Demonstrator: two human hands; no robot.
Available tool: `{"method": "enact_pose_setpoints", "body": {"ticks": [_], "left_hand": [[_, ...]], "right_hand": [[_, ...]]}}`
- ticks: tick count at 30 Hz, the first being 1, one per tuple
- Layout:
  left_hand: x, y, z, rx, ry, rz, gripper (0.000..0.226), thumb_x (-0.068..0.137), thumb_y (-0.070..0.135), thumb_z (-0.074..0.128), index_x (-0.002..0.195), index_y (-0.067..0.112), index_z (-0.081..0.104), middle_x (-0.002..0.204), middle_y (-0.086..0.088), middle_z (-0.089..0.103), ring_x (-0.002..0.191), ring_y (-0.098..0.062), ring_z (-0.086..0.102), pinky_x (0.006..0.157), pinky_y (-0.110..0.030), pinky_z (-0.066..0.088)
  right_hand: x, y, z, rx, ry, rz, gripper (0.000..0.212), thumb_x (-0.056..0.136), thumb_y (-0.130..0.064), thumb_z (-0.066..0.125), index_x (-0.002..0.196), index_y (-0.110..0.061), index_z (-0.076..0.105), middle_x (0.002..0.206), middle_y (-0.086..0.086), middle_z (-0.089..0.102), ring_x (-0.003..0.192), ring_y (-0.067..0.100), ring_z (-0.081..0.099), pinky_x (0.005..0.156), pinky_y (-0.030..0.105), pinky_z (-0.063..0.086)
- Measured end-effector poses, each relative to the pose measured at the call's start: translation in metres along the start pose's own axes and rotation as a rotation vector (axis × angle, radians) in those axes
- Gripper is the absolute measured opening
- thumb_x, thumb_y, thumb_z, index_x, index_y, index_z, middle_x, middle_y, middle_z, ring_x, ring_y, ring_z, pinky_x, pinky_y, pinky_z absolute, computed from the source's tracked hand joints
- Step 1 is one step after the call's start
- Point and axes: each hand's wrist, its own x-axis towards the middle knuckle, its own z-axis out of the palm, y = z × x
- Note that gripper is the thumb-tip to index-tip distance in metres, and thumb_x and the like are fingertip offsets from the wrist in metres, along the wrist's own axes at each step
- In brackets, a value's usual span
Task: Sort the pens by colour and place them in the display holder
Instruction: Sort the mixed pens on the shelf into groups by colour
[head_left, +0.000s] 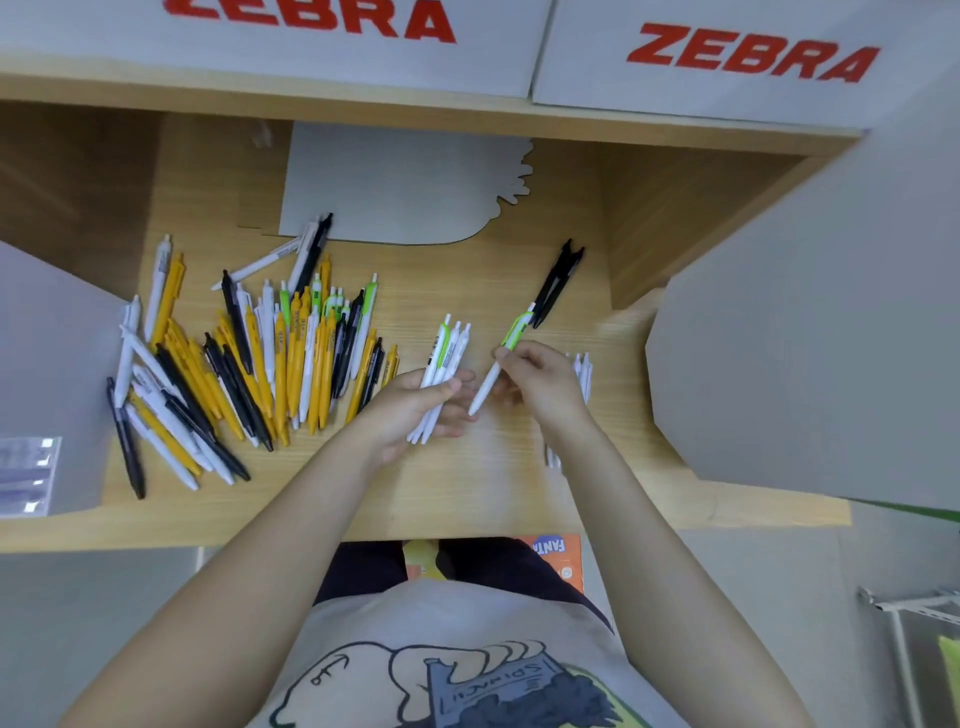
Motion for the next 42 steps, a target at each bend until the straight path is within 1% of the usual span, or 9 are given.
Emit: {"method": "enact_pose_setpoints", "body": {"ticks": [3,7,13,18,24,28,31,37,42], "left_hand": [[-0.01,-0.009,-0.003,0.015,0.023,-0.023,0.022,0.102,0.016,0.052,0.119,0.012,0.065,0.105,-0.009,0.075,0.091,-0.022,0.072,0.075,-0.034,0.06],[-0.019,-0.014,-0.002,0.052,0.016,-0.025,0.023,0.1,0.013,0.057,0.12,0.006,0.065,0.107,-0.012,0.075,0.086,-0.023,0.074,0.068,-0.03,0.058],[-0.025,-0.016,-0.013,-0.035,0.133,0.03,0.022,0.097,0.012,0.061,0.118,0.009,0.064,0.101,-0.014,0.075,0.081,-0.025,0.074,0.065,-0.031,0.059],[-0.034,-0.03,-0.04,-0.153,0.253,0.035,0.028,0.097,0.003,0.059,0.124,0.012,0.059,0.106,-0.011,0.075,0.093,-0.03,0.074,0.079,-0.037,0.06],[-0.039,-0.036,-0.05,-0.206,0.234,0.014,0.028,0.098,0.002,0.056,0.125,0.012,0.058,0.109,-0.01,0.075,0.095,-0.03,0.073,0.077,-0.034,0.061],[-0.037,-0.035,-0.045,-0.162,0.187,0.027,0.028,0.098,0.004,0.057,0.119,0.021,0.061,0.111,-0.011,0.074,0.095,-0.028,0.073,0.081,-0.039,0.06],[-0.033,-0.032,-0.035,-0.046,0.167,0.047,0.026,0.097,0.004,0.059,0.117,0.02,0.066,0.108,-0.013,0.073,0.096,-0.029,0.072,0.082,-0.042,0.06],[-0.03,-0.021,-0.003,0.197,0.052,0.046,0.032,0.095,-0.001,0.05,0.109,0.025,0.063,0.069,0.018,0.07,0.076,-0.004,0.065,0.077,-0.024,0.053],[-0.022,-0.02,-0.005,-0.086,-0.021,0.005,0.035,0.101,0.006,0.045,0.131,0.012,0.062,0.103,-0.007,0.071,0.09,-0.017,0.067,0.072,-0.028,0.051]], "right_hand": [[-0.012,0.007,-0.003,-0.071,-0.039,0.011,0.034,0.093,-0.022,0.062,0.09,0.011,0.059,0.068,0.009,0.052,0.063,0.021,0.051,0.062,0.035,0.043],[-0.028,0.011,0.008,0.05,-0.136,0.085,0.018,0.093,-0.02,0.063,0.081,-0.009,0.069,0.06,-0.004,0.059,0.055,0.013,0.051,0.053,0.027,0.041],[-0.032,0.011,0.027,0.101,-0.106,0.091,0.017,0.093,-0.018,0.066,0.087,-0.003,0.071,0.059,0.001,0.059,0.055,0.015,0.051,0.049,0.024,0.041],[-0.007,0.022,0.046,-0.317,0.021,-0.032,0.017,0.086,-0.021,0.072,0.1,-0.013,0.067,0.072,-0.011,0.055,0.069,0.01,0.052,0.067,0.024,0.04],[0.012,0.022,0.057,-0.601,0.104,-0.133,0.044,0.087,-0.024,0.071,0.123,-0.009,0.05,0.102,0.005,0.059,0.088,0.021,0.056,0.069,0.028,0.04],[-0.007,0.015,0.056,-0.487,0.169,-0.264,0.012,0.091,-0.019,0.065,0.1,-0.011,0.064,0.093,0.001,0.063,0.072,0.007,0.051,0.064,0.018,0.036],[-0.029,0.01,0.061,-0.216,-0.046,-0.146,0.005,0.088,-0.019,0.07,0.084,-0.016,0.072,0.068,-0.014,0.062,0.064,0.005,0.054,0.067,0.027,0.047],[-0.033,0.013,0.061,-0.286,-0.011,-0.041,0.027,0.078,-0.034,0.079,0.086,-0.016,0.061,0.071,-0.001,0.056,0.065,0.012,0.052,0.062,0.031,0.047],[-0.026,0.009,0.048,-0.198,-0.085,-0.003,0.028,0.084,-0.029,0.069,0.086,-0.001,0.067,0.075,0.022,0.063,0.064,0.02,0.058,0.064,0.046,0.053]]}}
